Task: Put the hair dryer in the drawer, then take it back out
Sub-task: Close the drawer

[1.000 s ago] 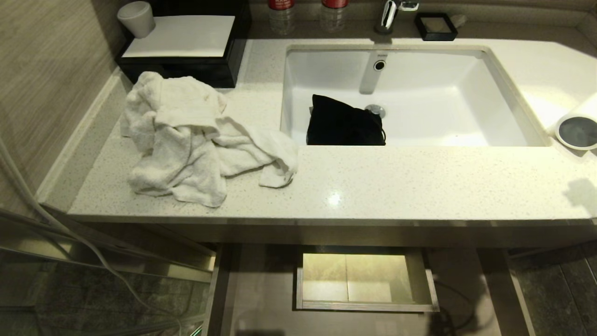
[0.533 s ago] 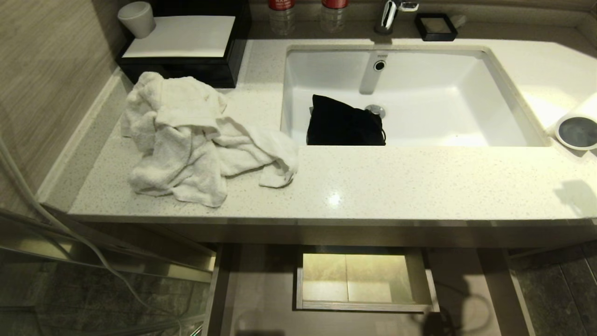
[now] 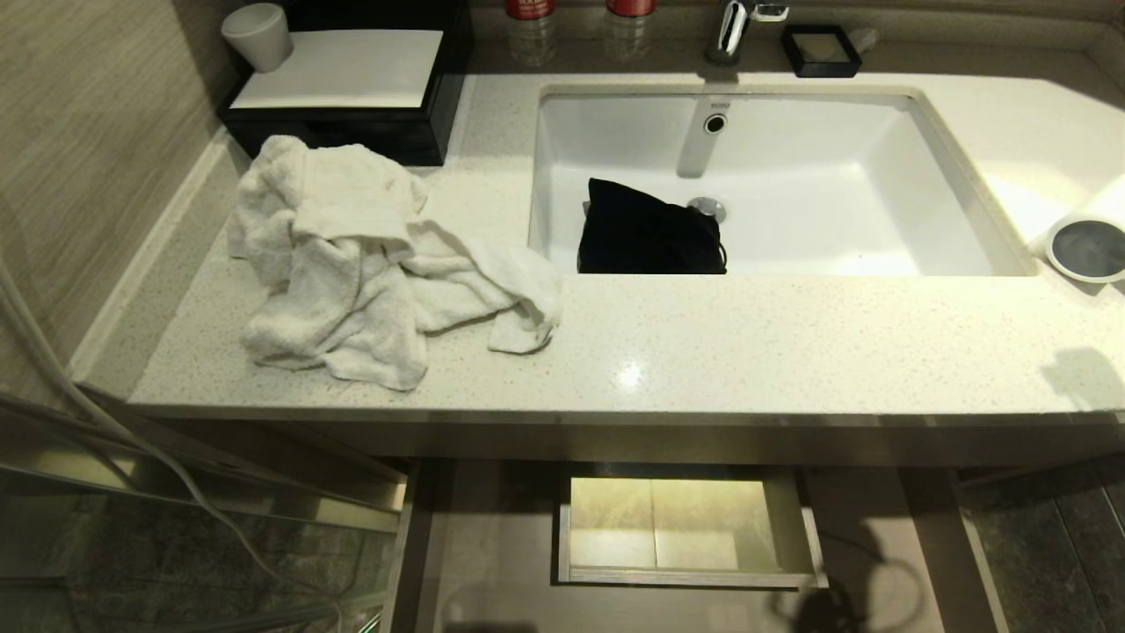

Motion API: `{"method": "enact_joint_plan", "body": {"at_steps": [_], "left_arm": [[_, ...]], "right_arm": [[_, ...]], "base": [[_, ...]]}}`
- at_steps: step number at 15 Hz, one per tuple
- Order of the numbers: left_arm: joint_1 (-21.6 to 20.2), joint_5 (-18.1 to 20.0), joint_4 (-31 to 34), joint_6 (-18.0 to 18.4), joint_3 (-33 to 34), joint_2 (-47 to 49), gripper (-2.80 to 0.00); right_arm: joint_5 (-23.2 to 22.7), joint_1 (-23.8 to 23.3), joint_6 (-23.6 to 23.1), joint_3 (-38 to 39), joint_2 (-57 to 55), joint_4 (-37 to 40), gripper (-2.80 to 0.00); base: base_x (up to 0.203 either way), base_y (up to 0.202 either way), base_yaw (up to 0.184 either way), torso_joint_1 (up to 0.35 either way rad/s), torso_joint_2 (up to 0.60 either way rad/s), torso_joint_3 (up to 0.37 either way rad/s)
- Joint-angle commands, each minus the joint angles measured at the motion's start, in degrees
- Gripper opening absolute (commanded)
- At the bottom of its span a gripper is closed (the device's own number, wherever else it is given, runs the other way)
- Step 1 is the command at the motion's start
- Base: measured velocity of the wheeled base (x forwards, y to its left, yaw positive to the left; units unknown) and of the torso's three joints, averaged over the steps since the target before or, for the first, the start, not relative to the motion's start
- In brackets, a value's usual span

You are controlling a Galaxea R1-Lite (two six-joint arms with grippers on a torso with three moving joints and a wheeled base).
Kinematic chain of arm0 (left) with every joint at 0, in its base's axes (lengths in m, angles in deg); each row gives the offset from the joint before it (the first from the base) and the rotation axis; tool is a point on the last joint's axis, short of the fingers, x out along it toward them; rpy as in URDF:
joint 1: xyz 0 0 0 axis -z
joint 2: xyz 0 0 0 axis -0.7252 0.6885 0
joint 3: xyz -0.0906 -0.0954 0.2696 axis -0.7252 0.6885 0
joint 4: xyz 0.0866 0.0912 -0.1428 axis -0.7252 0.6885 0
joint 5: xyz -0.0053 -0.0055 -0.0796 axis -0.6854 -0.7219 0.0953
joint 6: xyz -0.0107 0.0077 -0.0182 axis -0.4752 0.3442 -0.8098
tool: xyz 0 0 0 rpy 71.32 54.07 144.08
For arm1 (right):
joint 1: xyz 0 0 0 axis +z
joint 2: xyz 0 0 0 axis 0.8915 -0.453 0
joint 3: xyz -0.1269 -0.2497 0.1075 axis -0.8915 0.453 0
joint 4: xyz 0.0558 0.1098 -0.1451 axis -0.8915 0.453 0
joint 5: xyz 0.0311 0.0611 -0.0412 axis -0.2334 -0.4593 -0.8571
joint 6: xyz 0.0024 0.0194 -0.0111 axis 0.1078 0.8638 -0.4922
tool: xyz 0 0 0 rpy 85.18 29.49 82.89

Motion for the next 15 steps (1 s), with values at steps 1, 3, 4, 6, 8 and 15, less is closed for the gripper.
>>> {"method": "enact_joint_plan", "body": {"at_steps": [1,3,4,6,8,15], "left_arm": [[0.0,0.0,0.0,0.0,0.0,0.0,-2.8],[0.0,0.0,0.0,0.0,0.1,0.0,-2.8],[0.0,0.0,0.0,0.0,0.1,0.0,-2.8],[0.0,0.0,0.0,0.0,0.1,0.0,-2.8],[0.0,0.0,0.0,0.0,0.1,0.0,-2.8],[0.0,0.0,0.0,0.0,0.1,0.0,-2.8]], "right_arm": [[-0.1,0.0,-0.2,0.3,0.3,-0.1,-2.8],[-0.1,0.3,-0.2,0.9,0.6,-0.2,-2.8],[-0.1,0.5,-0.2,1.0,0.8,-0.4,-2.8],[-0.1,1.0,-0.1,1.4,0.9,-1.0,-2.8],[-0.1,1.0,-0.1,1.7,1.1,-1.1,-2.8],[-0.1,1.3,-0.3,2.4,1.6,-2.3,-2.8]], "base": [[0.0,0.0,0.0,0.0,0.0,0.0],[0.0,0.0,0.0,0.0,0.0,0.0],[0.0,0.0,0.0,0.0,0.0,0.0],[0.0,0.0,0.0,-0.089,0.31,0.2],[0.0,0.0,0.0,-0.125,0.38,0.237],[0.0,0.0,0.0,-0.104,0.32,0.21]]}}
